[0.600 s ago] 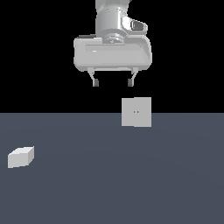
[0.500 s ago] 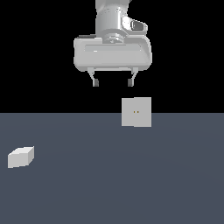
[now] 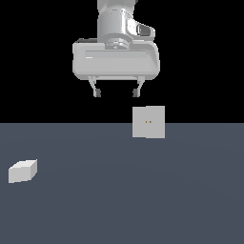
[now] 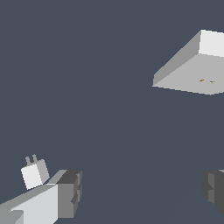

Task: Plug the charger into the wall socket.

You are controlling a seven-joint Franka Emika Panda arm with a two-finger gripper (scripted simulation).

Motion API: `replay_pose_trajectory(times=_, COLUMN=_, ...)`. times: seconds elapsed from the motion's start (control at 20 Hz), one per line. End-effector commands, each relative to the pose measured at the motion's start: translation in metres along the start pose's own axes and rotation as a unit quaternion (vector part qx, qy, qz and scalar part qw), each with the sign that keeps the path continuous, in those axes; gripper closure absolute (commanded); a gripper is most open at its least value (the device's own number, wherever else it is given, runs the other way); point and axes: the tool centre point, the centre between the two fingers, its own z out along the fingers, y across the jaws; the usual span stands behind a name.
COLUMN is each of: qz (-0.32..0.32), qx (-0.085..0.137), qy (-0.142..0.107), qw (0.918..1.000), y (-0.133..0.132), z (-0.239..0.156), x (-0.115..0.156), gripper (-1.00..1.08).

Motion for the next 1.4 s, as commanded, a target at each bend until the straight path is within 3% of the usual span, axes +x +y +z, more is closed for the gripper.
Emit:
replay_pose_trajectory(times=0.0, qz=-0.009, qx=0.002, qy=0.006, qw=0.9999, y=-0.009, z=0.005, x=-0.003, gripper=-0.92)
replay_pose_trajectory(times=0.55, qz=-0.068, qx=0.015, qy=0.053, qw=0.9962, y=-0.072, z=0.04, x=-0.028, gripper=-0.92)
replay_pose_trajectory(times=1.0, qz=-0.121, qx=0.026, qy=0.095, qw=0.9878, y=-0.128, z=0.074, x=-0.053, gripper=-0.92)
replay_pose_trajectory(times=1.35, qz=-0.149, qx=0.032, qy=0.117, qw=0.9814, y=-0.156, z=0.093, x=-0.067, gripper=-0.92)
